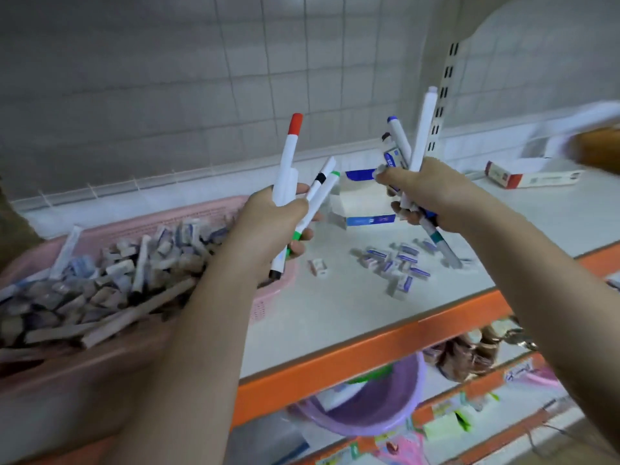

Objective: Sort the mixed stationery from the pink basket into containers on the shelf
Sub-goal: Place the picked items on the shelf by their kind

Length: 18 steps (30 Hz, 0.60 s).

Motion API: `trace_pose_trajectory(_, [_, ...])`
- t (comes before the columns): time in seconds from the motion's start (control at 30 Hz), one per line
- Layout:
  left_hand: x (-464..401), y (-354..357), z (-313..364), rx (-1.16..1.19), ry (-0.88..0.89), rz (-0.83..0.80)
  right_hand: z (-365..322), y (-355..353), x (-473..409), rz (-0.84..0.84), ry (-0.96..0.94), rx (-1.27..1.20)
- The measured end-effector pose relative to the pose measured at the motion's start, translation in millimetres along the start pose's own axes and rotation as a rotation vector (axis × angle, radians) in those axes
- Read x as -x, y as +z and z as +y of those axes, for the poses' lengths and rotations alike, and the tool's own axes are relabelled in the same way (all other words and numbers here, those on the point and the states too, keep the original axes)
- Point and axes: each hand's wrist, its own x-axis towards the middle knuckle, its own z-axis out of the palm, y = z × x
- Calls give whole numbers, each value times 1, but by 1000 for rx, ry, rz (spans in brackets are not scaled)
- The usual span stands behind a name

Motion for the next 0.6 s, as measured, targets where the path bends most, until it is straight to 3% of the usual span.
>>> trace_pose_trajectory(0.3, [-7, 154, -42, 5, -91, 69, 80, -119, -45, -175, 77, 125])
trace_pose_trajectory(0.6, [-4, 157, -61, 59, -192, 373, 89, -89, -70, -545, 54, 64])
